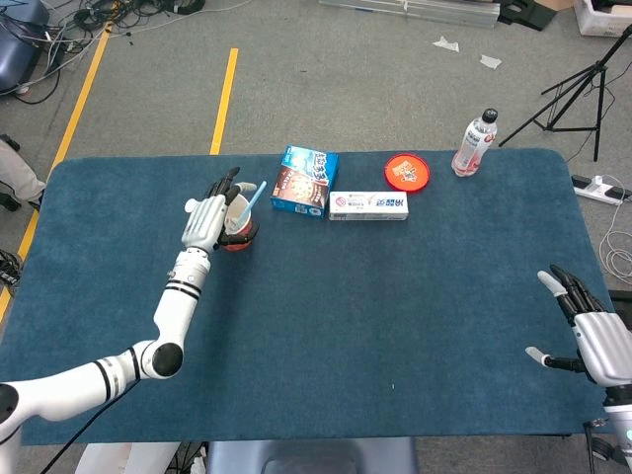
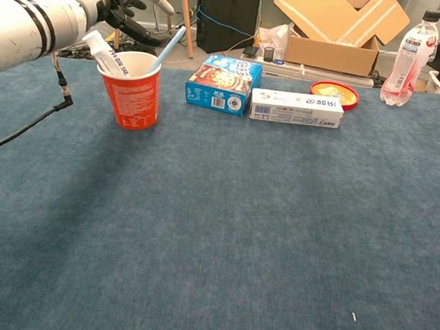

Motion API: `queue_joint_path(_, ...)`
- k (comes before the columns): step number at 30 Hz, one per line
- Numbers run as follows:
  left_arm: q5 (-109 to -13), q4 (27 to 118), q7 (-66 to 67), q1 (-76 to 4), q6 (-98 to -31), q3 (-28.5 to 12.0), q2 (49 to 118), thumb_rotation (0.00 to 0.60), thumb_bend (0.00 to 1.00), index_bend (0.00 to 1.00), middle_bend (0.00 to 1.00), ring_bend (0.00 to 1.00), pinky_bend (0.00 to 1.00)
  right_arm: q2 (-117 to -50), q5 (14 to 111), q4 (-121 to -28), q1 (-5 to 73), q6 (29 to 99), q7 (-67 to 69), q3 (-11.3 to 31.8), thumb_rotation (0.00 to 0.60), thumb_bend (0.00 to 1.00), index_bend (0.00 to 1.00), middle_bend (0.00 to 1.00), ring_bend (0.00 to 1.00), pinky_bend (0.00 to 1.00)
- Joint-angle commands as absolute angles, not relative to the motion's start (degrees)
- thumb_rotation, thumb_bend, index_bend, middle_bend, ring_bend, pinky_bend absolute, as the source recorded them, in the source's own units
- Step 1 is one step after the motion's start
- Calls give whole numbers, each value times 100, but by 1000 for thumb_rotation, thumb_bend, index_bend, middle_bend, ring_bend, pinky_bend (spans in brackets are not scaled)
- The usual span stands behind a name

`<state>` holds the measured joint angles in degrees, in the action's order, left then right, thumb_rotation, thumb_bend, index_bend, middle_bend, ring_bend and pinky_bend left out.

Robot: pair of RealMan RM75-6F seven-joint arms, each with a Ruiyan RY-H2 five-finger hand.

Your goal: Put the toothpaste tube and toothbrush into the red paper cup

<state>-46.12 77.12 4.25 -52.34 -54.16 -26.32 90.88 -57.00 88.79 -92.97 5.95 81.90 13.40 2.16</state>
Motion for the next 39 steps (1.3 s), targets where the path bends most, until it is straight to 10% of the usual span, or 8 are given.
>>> queue_joint_path(1,-4239,8963,1241,-4968,-6102,-2576,8542,600,312,214,0,0,0,-5708,8934,-9329,580,8234,1283,191,600,0,0,0,0,235)
queue_joint_path(15,-4610,11165,2917,-4077,-7299,-1470,6924,600,311,212,0,0,0,-5740,8941,-9414,532,8319,965,171,600,0,0,0,0,235)
queue_joint_path(28,-7103,10503,2950,-2663,-8371,250,6532,600,310,168,0,0,0,-5769,8576,-9426,541,8205,700,286,600,0,0,0,0,235)
queue_joint_path(39,-7871,10141,2476,-1957,-8747,548,6607,600,310,168,0,0,0,-5843,8228,-9495,559,8066,109,359,600,0,0,0,0,235)
